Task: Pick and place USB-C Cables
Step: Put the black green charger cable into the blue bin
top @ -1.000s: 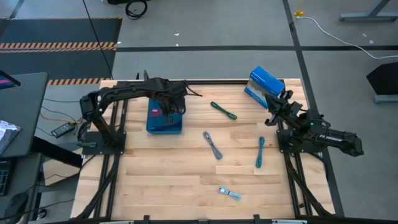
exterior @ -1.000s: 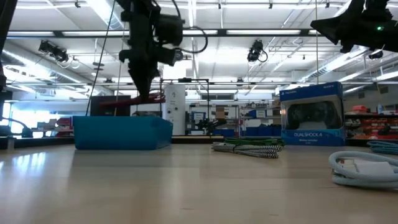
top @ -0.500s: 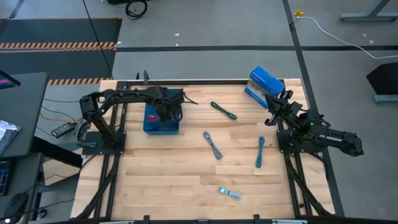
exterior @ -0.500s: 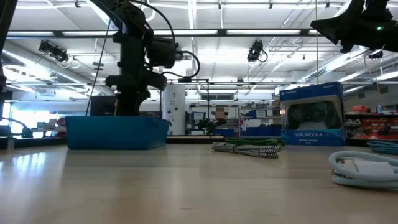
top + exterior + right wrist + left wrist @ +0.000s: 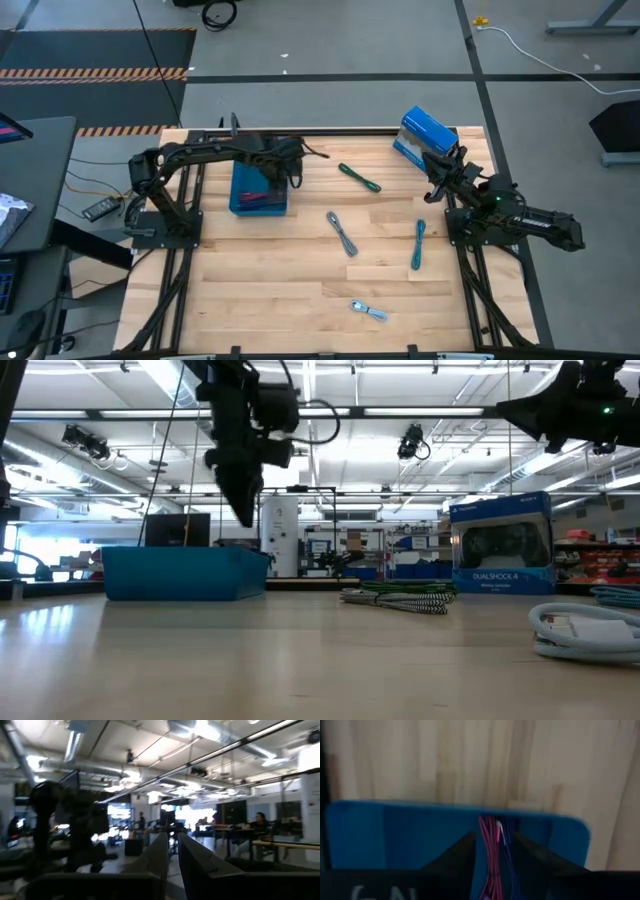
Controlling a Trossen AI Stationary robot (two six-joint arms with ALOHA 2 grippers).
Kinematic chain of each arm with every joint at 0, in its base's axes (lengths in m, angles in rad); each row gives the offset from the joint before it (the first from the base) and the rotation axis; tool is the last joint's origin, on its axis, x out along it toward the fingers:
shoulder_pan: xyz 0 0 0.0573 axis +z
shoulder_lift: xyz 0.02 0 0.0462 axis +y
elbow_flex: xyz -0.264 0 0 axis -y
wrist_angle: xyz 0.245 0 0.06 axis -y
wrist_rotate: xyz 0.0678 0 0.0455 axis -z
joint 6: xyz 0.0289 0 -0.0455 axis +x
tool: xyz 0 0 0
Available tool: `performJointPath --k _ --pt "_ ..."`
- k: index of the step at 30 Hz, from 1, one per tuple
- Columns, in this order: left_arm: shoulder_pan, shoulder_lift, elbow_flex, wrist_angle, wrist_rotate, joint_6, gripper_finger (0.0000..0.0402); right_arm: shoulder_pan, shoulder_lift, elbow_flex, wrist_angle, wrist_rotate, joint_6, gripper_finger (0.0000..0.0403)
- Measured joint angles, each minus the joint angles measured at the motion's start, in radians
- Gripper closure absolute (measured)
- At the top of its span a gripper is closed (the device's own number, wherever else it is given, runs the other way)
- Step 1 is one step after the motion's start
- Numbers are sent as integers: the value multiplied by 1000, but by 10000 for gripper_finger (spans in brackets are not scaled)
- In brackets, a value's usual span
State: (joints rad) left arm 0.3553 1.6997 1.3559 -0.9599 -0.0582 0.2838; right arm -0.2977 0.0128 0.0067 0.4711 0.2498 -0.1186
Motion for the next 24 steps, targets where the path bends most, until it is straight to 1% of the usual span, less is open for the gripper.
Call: performJointPath --k 2,4,7,9,12,15,20,24 --pt "-6 -12 15 51 19 -68 270 0 4 13 -74 -32 14 348" --pt "-18 -26 5 147 49 -97 270 1 21 46 -185 -33 34 339" --pt "-52 -43 -34 363 106 -93 270 1 68 106 -310 -10 80 318" --pt "-72 -45 -64 522 154 -93 269 1 114 145 -357 -8 114 301" --pt "-93 -45 -107 717 214 -95 269 1 193 201 -397 -8 146 280" --pt "-109 -45 -167 873 232 -105 269 1 297 258 -434 10 161 268" --pt "-131 -45 -299 1131 292 -148 269 -1 528 360 -476 47 161 264" --pt "-144 -48 -413 1314 294 -194 269 -12 716 461 -520 61 176 264"
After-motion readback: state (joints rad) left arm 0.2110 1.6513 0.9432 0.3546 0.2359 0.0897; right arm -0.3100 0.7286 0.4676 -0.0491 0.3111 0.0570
